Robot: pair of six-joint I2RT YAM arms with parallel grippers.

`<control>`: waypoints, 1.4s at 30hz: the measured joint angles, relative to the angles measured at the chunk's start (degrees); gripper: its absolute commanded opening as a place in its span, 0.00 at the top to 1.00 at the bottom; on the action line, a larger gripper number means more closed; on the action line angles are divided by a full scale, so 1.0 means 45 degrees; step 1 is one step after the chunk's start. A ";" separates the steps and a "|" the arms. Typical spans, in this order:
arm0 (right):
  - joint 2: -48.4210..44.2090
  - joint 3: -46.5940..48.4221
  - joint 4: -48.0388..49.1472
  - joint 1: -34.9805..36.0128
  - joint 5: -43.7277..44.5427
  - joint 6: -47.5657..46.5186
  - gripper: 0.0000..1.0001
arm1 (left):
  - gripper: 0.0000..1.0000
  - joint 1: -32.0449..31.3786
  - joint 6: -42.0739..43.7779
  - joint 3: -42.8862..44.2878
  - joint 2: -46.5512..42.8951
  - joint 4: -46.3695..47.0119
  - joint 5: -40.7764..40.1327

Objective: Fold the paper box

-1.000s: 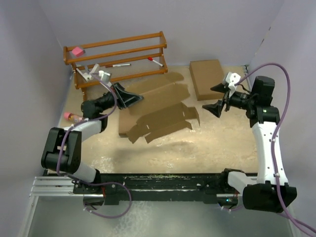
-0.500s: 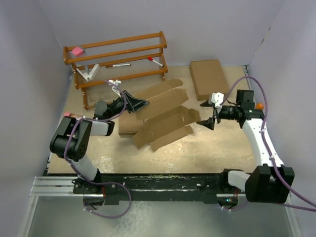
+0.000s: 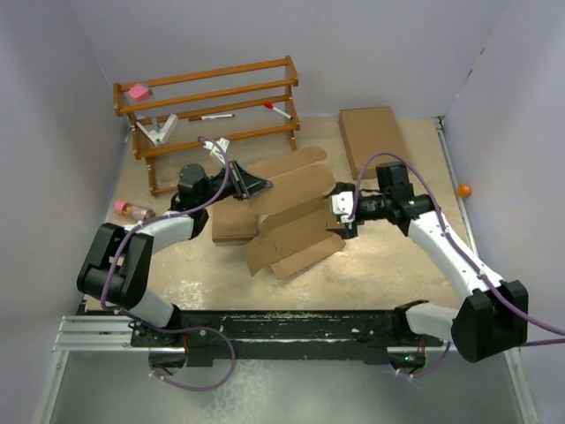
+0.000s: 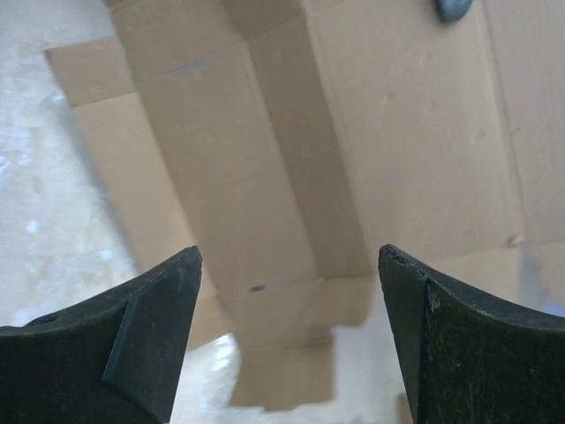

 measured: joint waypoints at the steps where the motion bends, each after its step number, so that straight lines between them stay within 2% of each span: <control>1: 0.0155 0.0321 -0.0058 0.0257 0.0301 -0.0253 0.16 | 0.96 -0.0010 -0.0529 0.0000 0.0000 -0.0141 -0.0029; 4: 0.0724 0.1812 -0.0374 0.0787 0.1020 -0.0903 0.13 | 0.96 -0.0141 -0.2482 -0.0039 0.0000 -0.0010 -0.0243; 5: 0.0806 0.2229 -0.0427 0.0865 0.1180 -0.1069 0.11 | 0.96 -0.0199 -0.3687 -0.0044 0.0000 0.0053 -0.0427; 8: 0.0811 0.3225 -0.0665 0.1331 0.2011 -0.1787 0.09 | 0.96 -0.0563 -0.4843 -0.0024 -0.0039 -0.0126 -0.0651; 10: 0.0738 0.3313 -0.0894 0.1909 0.2909 -0.2346 0.08 | 0.96 -0.0869 -0.5649 0.0102 -0.0087 -0.0539 -0.0840; 17: 0.0743 0.3259 -0.1486 0.2540 0.3827 -0.2841 0.11 | 0.96 -0.1564 -0.7091 0.1093 -0.0612 -0.2327 -0.1447; 20: 0.0597 0.2900 -0.1214 0.2788 0.4235 -0.2691 0.19 | 0.96 -0.1559 -0.7601 0.1093 -0.1112 -0.2735 -0.1875; 25: 0.0379 0.2229 -0.0427 0.3206 0.5051 -0.2016 0.40 | 0.96 -0.1559 -0.8160 0.1093 -0.1501 -0.3264 -0.2361; 34: 0.0316 0.2215 0.1069 0.3342 0.6222 -0.1064 0.66 | 0.96 -0.1583 -0.8514 0.1093 -0.1501 -0.3657 -0.2676; 42: 0.0131 0.2137 0.1511 0.3347 0.6552 -0.0641 0.98 | 0.96 -0.1656 -0.8641 0.1273 -0.1501 -0.3929 -0.2730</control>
